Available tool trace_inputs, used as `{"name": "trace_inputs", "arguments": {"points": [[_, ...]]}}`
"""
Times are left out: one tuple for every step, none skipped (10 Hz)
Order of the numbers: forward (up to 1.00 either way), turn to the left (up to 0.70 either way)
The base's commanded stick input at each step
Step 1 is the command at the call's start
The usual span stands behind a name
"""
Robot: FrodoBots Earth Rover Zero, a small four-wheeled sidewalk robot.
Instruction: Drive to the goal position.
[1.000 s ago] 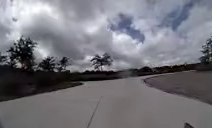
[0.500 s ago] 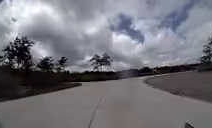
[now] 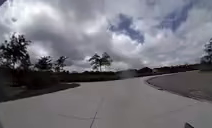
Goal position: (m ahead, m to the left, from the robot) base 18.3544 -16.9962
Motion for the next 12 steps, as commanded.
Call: {"name": "trace_inputs", "arguments": {"points": [[0.69, 0.00], [0.69, -0.11], [0.69, -0.11], [0.69, -0.11], [0.69, -0.11], [0.69, -0.11], [0.69, -0.11], [0.69, 0.00], [0.69, 0.01], [0.69, 0.01], [0.69, 0.01], [0.69, 0.01]]}}
